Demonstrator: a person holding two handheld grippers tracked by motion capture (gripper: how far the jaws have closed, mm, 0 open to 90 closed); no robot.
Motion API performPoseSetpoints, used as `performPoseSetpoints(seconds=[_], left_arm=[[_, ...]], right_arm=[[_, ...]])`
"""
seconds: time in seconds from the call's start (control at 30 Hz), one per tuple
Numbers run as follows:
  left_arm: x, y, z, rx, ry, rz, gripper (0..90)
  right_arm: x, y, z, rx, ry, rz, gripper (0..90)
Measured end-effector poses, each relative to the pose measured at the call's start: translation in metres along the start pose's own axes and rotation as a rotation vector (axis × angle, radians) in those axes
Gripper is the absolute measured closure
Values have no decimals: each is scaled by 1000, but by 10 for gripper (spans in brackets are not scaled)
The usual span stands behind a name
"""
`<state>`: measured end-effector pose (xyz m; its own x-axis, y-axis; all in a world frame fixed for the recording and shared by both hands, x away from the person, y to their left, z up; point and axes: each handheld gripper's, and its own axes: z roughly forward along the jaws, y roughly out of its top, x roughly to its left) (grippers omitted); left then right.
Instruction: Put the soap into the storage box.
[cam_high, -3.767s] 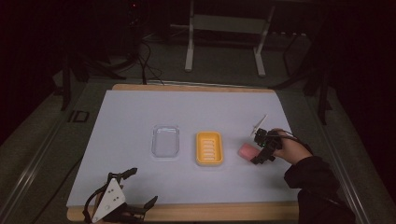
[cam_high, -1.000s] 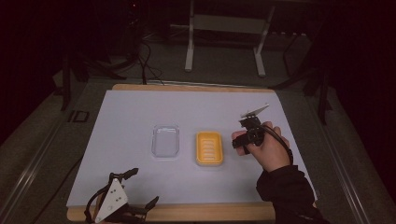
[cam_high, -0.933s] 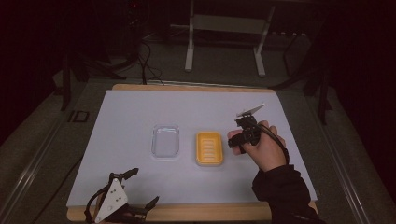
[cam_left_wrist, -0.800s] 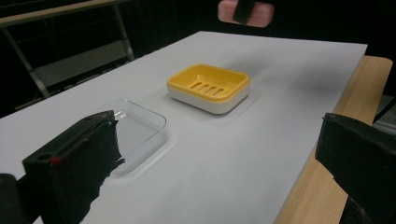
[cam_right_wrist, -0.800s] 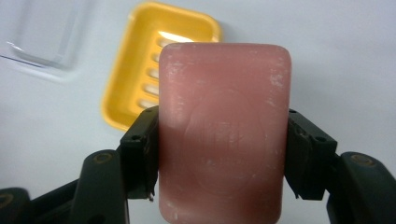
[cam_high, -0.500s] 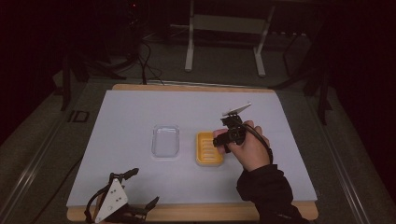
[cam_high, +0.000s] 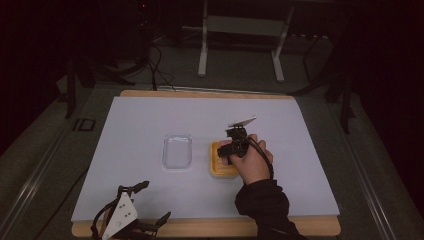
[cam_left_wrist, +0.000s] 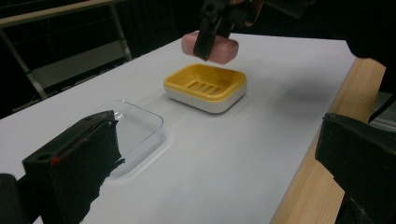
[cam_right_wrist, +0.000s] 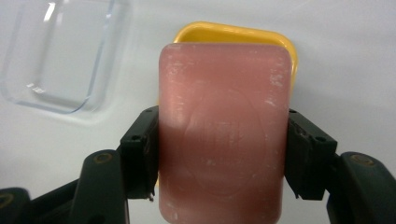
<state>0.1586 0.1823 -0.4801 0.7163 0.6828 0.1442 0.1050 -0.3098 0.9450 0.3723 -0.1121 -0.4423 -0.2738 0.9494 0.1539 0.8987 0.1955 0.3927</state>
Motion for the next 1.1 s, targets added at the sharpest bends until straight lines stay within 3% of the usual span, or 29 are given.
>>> performPoseSetpoints(seconds=[0.47, 0.67, 0.97, 1.1], left_arm=[[-1, 0, 0, -1, -3, 3, 4], [-1, 0, -1, 0, -4, 4, 4], [-1, 0, -1, 0, -4, 5, 4], [-1, 0, -1, 0, -5, 4, 4]], right_arm=[[3, -3, 37, 30, 13, 47, 376], [2, -4, 48, 41, -13, 52, 376], [4, -3, 54, 58, -26, 51, 373], [4, -2, 52, 70, -26, 24, 365]])
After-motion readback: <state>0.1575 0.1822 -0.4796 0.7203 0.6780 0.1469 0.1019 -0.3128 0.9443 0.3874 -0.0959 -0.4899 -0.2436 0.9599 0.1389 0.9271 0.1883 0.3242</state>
